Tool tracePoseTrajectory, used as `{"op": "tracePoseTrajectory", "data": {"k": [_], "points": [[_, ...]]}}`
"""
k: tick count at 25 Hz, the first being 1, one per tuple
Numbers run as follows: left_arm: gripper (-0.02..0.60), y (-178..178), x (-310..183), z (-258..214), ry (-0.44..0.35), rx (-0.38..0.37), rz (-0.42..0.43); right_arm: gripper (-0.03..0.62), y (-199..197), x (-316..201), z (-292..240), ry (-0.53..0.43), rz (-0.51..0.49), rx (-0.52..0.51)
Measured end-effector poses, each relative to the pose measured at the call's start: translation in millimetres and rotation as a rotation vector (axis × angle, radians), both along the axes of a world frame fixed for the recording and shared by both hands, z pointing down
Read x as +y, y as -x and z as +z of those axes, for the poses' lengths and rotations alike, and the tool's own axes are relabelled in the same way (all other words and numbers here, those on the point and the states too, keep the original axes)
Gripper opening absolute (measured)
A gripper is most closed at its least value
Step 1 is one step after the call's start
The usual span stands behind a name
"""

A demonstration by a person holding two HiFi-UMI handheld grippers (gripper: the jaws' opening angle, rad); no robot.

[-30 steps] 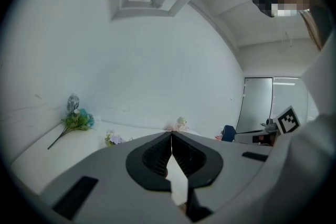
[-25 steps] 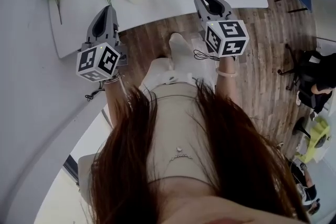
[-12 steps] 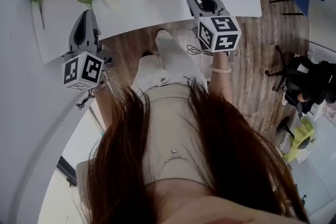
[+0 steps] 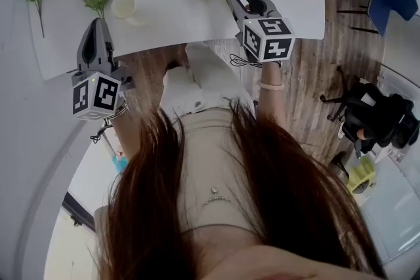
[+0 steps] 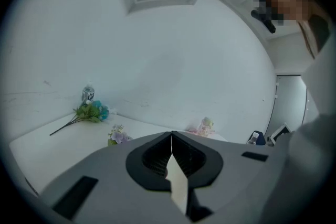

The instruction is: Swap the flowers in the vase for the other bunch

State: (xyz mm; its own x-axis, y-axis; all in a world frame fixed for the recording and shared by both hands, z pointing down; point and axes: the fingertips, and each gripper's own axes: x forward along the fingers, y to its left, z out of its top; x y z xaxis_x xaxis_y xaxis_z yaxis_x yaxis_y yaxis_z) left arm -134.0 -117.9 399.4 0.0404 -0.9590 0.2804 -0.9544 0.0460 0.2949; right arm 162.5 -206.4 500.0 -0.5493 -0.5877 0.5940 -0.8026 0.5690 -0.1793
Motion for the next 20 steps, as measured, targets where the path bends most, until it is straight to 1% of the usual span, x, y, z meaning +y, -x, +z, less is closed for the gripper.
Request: {"op": "tracePoseTrajectory", "data": {"k": [5,13,17,20], "points": [[0.005,1,-10,8,0.035,-0.008,-0.031,0.158,0,-16,20,0.057,-0.023,0.007],[0.005,5,-20,17,0.076,-0.013,-0.075,0.211,1,-36,50,0.133,-0.053,0.019],[0.005,3,-24,25,0.107,-0.013,-0.076,0.226,2,-42,62,0.164,-0.065,0.021],[0.005,2,-30,26,0.115,-0.01,-0.072,0.257,4,-46,71,0.183,-0.066,0.028]]}}
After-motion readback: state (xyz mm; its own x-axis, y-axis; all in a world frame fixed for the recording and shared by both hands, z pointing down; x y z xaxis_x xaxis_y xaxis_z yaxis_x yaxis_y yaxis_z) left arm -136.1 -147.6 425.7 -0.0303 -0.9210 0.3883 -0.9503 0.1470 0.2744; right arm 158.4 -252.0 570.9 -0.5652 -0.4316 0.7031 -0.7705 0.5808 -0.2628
